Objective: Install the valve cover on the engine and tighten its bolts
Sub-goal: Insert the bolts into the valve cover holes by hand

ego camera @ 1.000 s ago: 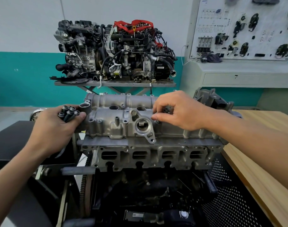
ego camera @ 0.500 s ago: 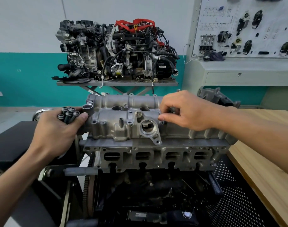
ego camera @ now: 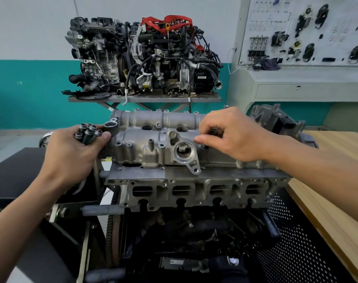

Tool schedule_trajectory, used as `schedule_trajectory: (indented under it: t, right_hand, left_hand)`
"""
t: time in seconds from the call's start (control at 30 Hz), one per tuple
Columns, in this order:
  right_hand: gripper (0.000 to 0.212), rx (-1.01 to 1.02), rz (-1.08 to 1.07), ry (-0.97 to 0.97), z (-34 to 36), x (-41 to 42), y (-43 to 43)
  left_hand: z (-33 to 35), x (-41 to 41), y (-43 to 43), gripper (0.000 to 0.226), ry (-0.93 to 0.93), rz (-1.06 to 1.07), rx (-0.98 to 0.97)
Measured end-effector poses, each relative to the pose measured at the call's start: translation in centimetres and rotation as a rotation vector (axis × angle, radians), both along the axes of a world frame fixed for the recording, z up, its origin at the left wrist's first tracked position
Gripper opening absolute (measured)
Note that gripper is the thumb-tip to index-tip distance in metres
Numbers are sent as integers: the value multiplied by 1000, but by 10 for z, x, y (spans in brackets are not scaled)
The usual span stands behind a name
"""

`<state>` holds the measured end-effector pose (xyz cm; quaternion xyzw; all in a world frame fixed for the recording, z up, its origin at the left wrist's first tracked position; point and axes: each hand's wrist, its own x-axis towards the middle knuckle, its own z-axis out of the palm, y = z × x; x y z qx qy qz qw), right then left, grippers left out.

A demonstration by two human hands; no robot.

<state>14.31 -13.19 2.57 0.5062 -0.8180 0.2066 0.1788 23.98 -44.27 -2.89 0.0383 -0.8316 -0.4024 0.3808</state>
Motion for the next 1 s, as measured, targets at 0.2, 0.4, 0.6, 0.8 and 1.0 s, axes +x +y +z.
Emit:
schedule_trajectory:
  t: [0.2,0.4,0.6,0.8,1.0]
  right_hand:
    - [23,-32,14,-51,0,2,5]
    - [21,-48,46,-60,-1,2,5]
    - [18,-67,46,-48,-2,0,3]
    - [17,-46,61,-87,-4,2,6]
    - [17,-24,39,-98,-3,8,8]
  left_hand:
    - [-4,6,-2,8,46,32,-116]
    - [-13,6,-11,13,42,36,-163]
    - [-14,0,-19,11,74,10,-152]
    - [-18,8,-22,34,68,-28,-66]
    - [-22,9,-20,19,92,25,-119]
